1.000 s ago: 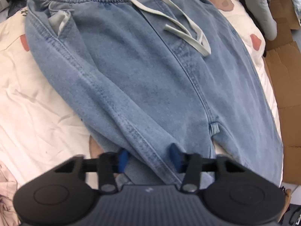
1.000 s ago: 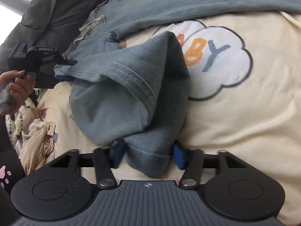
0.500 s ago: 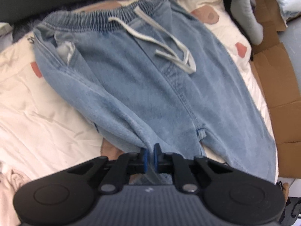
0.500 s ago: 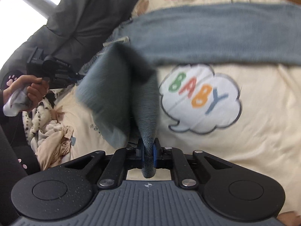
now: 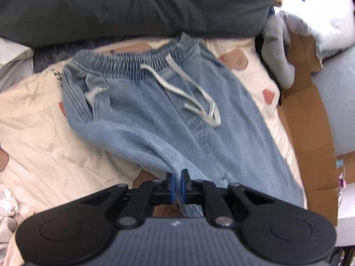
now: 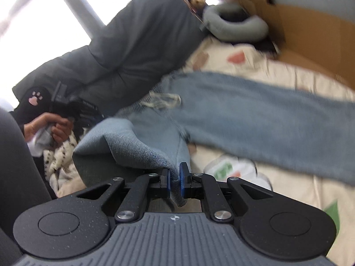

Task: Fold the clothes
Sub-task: 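Grasp the leg hem with the right gripper while the left gripper pins the denim, then lift and carry the held leg over the other leg with the right gripper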

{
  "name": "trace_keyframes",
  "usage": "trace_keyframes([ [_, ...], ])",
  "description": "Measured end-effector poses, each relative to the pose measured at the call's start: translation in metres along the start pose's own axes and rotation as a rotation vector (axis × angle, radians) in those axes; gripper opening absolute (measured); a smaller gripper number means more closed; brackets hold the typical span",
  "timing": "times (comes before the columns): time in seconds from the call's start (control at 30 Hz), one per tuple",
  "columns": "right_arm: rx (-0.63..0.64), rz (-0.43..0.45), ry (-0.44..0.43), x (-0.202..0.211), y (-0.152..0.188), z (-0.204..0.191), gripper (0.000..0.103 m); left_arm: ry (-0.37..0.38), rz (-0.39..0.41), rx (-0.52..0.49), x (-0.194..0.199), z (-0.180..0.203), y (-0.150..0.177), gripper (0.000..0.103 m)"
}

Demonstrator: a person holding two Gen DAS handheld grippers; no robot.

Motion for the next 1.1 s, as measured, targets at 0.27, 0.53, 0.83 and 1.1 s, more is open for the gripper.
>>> trace_keyframes([
  [0.27,0.102,0.020,-0.051,-0.028,-0.070,-0.027,0.006,-0.042,0.068,0.022,0.011,-0.014,-0.031,0.006],
  [0.53,0.086,-0.028,-0.114,-0.089,-0.079,-0.034,0.010,-0.114,0.109,0.035,0.012,-0.034,-0.057,0.006],
  [0.83,0.007,-0.082,-0.070,-0.118,-0.046,-0.003,0.047,-0.174,0.112,0.023,-0.005,-0.046,-0.069,0.004],
  [1.1,-0.143,-0.120,0.022,-0.109,0.014,0.045,0.053,-0.196,0.113,0.016,-0.019,-0.045,-0.075,0.004],
])
Point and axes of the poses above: each gripper's, at about its wrist camera, not at the fingertips, and x roughly against the way its jaws point, z to its right, y to its underside, the point moved 3 cm from there along -x, roughly the way its jaws point, and after that the axes turned 1 degree about z, right-handed, at the moved point
